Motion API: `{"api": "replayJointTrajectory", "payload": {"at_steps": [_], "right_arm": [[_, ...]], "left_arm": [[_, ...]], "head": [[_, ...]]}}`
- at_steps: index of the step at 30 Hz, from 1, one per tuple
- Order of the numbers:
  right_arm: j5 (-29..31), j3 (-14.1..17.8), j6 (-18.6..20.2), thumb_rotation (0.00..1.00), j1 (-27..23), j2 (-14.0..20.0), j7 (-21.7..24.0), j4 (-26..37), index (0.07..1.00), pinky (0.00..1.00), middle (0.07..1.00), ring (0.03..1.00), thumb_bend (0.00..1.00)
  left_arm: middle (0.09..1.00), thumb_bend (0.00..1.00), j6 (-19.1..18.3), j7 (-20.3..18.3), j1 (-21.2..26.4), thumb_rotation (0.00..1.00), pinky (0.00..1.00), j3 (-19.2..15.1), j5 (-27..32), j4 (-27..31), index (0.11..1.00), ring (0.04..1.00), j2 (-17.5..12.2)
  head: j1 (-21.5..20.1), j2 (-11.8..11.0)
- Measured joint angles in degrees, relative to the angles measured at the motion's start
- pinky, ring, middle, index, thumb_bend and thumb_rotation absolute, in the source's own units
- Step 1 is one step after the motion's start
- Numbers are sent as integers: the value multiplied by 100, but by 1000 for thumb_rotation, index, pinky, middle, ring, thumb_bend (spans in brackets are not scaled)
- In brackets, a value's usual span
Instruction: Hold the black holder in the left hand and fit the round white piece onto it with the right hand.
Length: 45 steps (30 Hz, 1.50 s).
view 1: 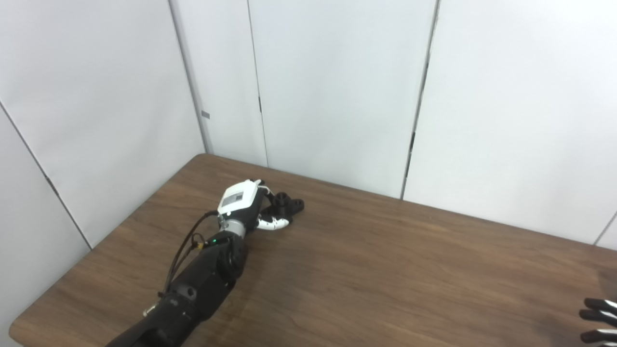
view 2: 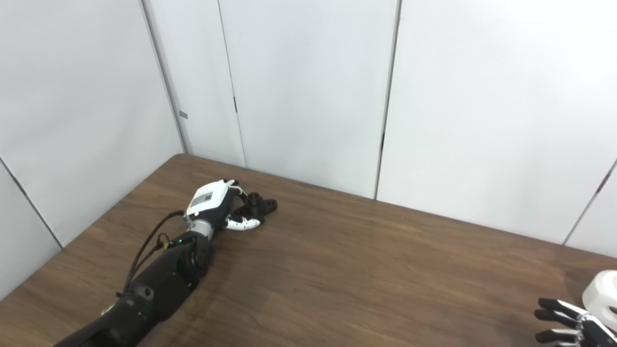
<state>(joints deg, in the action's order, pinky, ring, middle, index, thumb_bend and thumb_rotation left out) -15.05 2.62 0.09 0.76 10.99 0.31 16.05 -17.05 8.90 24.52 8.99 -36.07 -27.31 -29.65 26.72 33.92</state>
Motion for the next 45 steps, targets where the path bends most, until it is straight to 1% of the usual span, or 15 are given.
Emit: {"api": "replayJointTrajectory", "payload": {"at_steps": [3,7,10,13,14,15,16,18,22,27,33,36,41,44,45], "right_arm": [[0,0,9,0,-2,0,0,1,683,402,655,533,543],[-2,0,31,0,-6,0,1,7,682,400,653,530,547],[1,0,33,0,-8,1,2,8,682,398,653,529,547],[4,1,32,0,-9,2,4,8,678,391,647,522,546],[5,1,32,0,-9,4,4,8,676,388,644,519,546],[4,0,32,0,-10,8,5,8,676,388,645,520,545],[2,1,33,0,-10,12,5,8,675,390,645,523,545],[0,1,34,0,-12,21,5,8,675,396,649,528,543],[1,0,49,0,-16,20,7,8,672,401,649,532,541],[-14,0,71,0,-27,20,7,9,673,397,649,525,537],[-28,-11,70,0,-89,10,6,7,666,387,643,518,537],[-49,-28,69,0,-124,4,2,7,661,383,639,516,539],[-93,-85,63,0,-196,-62,-12,-43,662,388,633,521,542],[-122,-103,68,0,-210,-104,-27,-59,668,414,647,542,535],[-105,-103,88,0,-213,-132,-26,-55,670,435,655,556,528]], "left_arm": [[956,930,-4,-34,0,293,912,-11,4,2,645,1000,-20],[954,928,-3,-46,-1,292,905,-38,14,-4,644,1000,-31],[928,936,-6,-59,-2,260,871,-38,13,-4,626,983,-40],[893,933,-7,-59,-4,213,875,-51,15,-4,545,963,-41],[886,734,-7,-61,-5,145,895,-61,17,-2,514,961,-42],[879,610,-3,-66,-10,101,913,-65,25,0,493,961,-46],[876,569,-1,-66,-16,86,929,-67,29,6,486,964,-48],[881,534,-9,-87,-20,73,955,-72,36,26,480,975,-55],[883,526,-11,-199,-50,66,975,-91,124,130,479,980,-72],[893,525,190,-171,-127,64,999,-145,218,161,480,993,-72],[906,525,355,-257,-236,63,967,-85,294,359,480,999,-70],[915,525,464,-288,-420,61,972,21,376,670,481,1000,-29],[926,525,822,-300,-687,62,999,249,449,1116,482,1000,78],[937,525,891,-485,-787,67,1000,498,441,1493,483,1000,101],[932,525,936,-564,-815,68,958,615,438,1626,483,1000,107]], "head": [[0,9],[0,18],[0,35],[18,44],[18,53],[18,53],[18,53],[26,53],[26,53],[-17,53],[-219,79],[-333,97],[-501,123],[-860,211],[-931,220]]}}
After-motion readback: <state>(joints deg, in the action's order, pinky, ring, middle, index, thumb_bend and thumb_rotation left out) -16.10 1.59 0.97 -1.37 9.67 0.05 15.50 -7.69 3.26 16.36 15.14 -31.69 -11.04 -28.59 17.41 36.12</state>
